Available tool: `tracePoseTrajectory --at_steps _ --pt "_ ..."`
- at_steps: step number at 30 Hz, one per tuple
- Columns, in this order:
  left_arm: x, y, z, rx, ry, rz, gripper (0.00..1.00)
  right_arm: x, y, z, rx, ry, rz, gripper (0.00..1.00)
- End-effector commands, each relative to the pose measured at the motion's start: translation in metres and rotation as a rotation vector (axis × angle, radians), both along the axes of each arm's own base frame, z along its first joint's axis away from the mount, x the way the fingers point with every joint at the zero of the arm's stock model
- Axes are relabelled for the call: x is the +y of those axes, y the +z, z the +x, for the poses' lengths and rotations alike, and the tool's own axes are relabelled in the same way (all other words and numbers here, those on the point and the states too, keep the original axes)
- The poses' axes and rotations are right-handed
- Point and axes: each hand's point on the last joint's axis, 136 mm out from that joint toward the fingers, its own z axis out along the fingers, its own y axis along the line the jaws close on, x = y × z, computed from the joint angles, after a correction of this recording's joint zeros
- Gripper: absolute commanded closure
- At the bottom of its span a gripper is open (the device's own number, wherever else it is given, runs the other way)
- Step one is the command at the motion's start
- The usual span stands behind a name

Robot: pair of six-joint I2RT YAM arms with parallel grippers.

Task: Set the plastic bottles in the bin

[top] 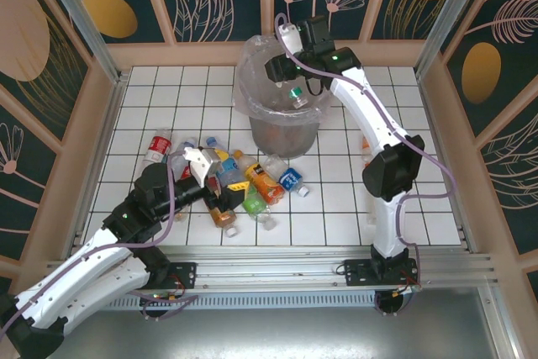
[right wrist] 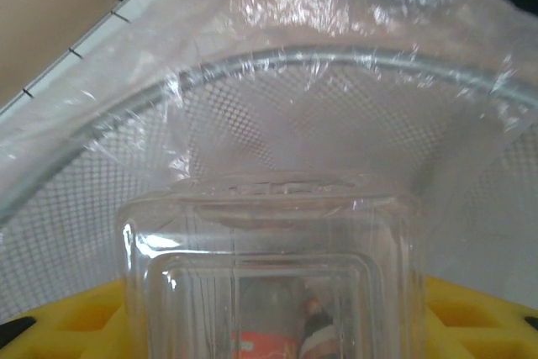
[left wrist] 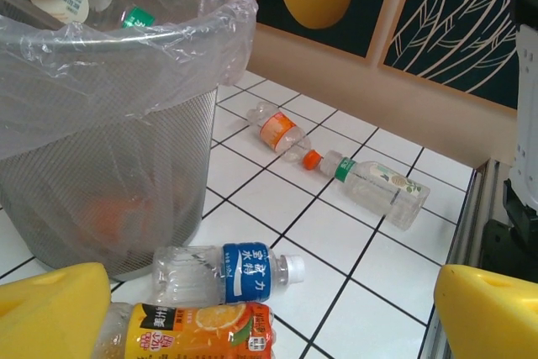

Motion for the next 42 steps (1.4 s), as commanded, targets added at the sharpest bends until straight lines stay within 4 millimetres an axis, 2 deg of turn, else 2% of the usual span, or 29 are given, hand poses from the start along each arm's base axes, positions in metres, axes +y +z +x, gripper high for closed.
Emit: tracePoseTrajectory --at_steps 1,14,20,32,42 --pt "-0.002 0.013 -0.004 -0.024 -0.028 -0.009 0.01 0.001 -0.020 -0.006 0.054 0.012 -0.063 0.43" --pt "-0.004 0.010 -0.004 -0.014 -0.034 -0.002 0.02 0.000 -0.080 -0.002 0.172 -0.004 -0.167 0.42" --pt "-0.005 0.009 -0.004 -0.009 -0.039 -0.001 0.01 0.002 -0.097 -0.004 0.211 0.000 -0.189 0.40" --pt "-0.006 0.008 -0.004 -0.005 -0.043 0.002 0.02 0.017 -0.103 -0.009 0.231 0.031 -0.169 0.35" --pt "-0.006 0.007 -0.005 -0.003 -0.048 0.004 0.01 0.021 -0.089 -0.011 0.217 0.047 -0.142 0.31"
